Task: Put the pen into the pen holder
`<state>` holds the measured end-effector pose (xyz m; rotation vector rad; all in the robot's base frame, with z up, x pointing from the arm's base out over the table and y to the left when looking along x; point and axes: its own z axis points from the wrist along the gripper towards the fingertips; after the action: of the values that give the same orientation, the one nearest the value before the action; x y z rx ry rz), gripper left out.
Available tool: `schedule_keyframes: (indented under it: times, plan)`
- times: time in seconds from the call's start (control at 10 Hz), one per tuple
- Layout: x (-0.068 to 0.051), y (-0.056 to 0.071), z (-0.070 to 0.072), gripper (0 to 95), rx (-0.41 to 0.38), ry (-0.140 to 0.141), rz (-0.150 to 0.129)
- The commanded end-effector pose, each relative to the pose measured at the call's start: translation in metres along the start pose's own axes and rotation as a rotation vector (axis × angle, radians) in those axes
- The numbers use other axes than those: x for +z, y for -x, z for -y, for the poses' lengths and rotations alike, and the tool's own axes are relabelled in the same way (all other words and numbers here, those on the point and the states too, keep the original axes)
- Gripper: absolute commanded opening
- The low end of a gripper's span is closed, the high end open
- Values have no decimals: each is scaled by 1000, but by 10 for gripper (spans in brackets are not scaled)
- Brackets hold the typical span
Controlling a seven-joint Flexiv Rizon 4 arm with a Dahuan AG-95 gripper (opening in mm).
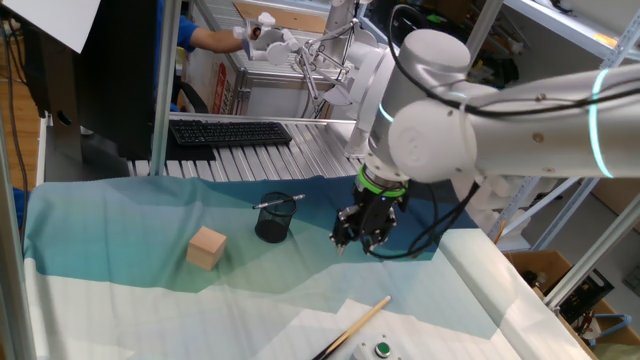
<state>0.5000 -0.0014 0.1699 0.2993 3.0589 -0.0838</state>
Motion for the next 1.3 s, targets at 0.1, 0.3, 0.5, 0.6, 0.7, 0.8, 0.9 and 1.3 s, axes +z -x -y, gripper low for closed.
schedule_keyframes:
  times: [0.1, 0.3, 0.5, 0.6, 0.7, 0.8, 0.9, 1.3]
  plan:
    - [0, 0, 0, 0, 12, 27, -9]
    - [0, 0, 0, 0, 18, 42, -18]
    - [0, 0, 0, 0, 53, 101, -32]
    - [0, 0, 0, 0, 71, 110, -35]
    - [0, 0, 0, 0, 79, 108, -35]
    - [0, 1, 0, 0, 93, 109, -34]
    - [0, 4, -1, 0, 119, 110, -33]
    - [-17, 43, -6, 0, 236, 99, -45]
